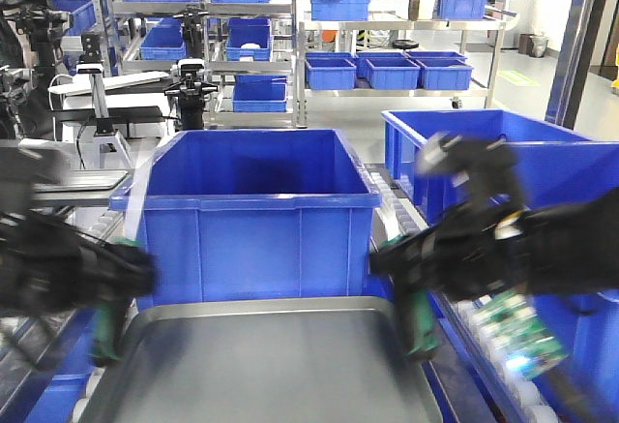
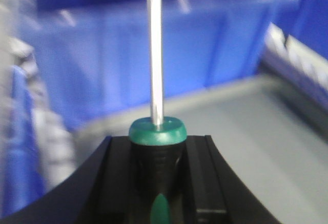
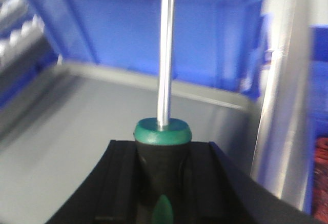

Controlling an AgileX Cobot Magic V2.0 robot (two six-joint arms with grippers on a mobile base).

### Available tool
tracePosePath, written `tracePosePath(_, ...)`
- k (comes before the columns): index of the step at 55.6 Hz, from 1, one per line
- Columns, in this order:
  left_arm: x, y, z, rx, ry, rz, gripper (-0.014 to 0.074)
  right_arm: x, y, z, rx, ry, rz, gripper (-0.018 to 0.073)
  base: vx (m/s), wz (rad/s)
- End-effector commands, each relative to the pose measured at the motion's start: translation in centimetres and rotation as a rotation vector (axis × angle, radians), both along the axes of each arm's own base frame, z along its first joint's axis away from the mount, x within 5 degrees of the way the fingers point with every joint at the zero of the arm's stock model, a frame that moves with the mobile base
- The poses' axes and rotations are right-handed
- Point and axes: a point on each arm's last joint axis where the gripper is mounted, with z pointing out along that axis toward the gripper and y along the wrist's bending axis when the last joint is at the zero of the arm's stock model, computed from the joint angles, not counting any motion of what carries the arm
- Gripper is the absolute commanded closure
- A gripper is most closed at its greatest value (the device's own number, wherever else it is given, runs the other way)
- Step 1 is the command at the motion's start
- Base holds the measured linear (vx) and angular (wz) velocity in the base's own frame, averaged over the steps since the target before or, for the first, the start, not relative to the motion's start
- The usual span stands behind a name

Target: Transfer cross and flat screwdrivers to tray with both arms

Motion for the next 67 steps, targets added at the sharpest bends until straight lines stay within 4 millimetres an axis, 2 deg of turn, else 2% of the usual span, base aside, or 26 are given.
tracePosePath(1,1.2,-1.3,1.0,-0.094,-0.100,0.010,0.0583,0.8,1.5,1.3,0.031,-0.154,0.041,0.0565,0.00,0.00)
tracePosePath(6,2.3,-2.0,-0.8,-0.112,-0.035,0.018,0.0559,1.8,2.7,0.0,0.048,-0.162,0.043,0.0559,0.00,0.00)
tracePosePath(11,3.3,-2.6,-2.6,-0.139,0.034,0.034,0.0513,2.7,3.2,-1.3,0.074,-0.125,0.023,0.0538,0.00,0.00)
tracePosePath(17,4.1,-3.0,-4.1,-0.165,0.096,0.052,0.0412,3.2,3.5,-2.9,0.056,-0.058,0.037,0.0480,0.00,0.00)
tracePosePath(23,4.5,-3.3,-5.4,-0.173,0.156,0.058,0.0270,3.4,3.8,-4.1,0.042,0.006,0.054,0.0382,0.00,0.00)
tracePosePath(31,4.5,-3.4,-5.7,-0.170,0.175,0.055,0.0122,3.3,3.9,-4.8,0.034,0.048,0.069,0.0218,0.00,0.00)
tracePosePath(32,4.3,-3.3,-5.4,-0.168,0.177,0.050,0.0074,3.4,3.9,-4.8,0.037,0.049,0.064,0.0095,0.00,0.00)
tracePosePath(40,3.7,-3.2,-4.7,-0.172,0.174,0.040,0.0078,3.4,3.9,-4.6,0.057,0.047,0.053,0.0017,0.00,0.00)
tracePosePath(47,2.6,-2.7,-2.6,-0.175,0.113,0.025,0.0082,2.7,3.6,-3.3,0.072,0.021,0.056,0.0000,0.00,0.00)
tracePosePath(60,-1.8,-0.6,3.7,-0.144,-0.121,-0.010,0.0082,-0.6,1.9,3.1,0.137,-0.169,0.050,0.0000,0.00,0.00)
tracePosePath(67,-4.0,0.4,6.1,-0.178,-0.204,-0.013,0.0082,-2.0,1.3,5.1,0.163,-0.230,0.046,0.0000,0.00,0.00)
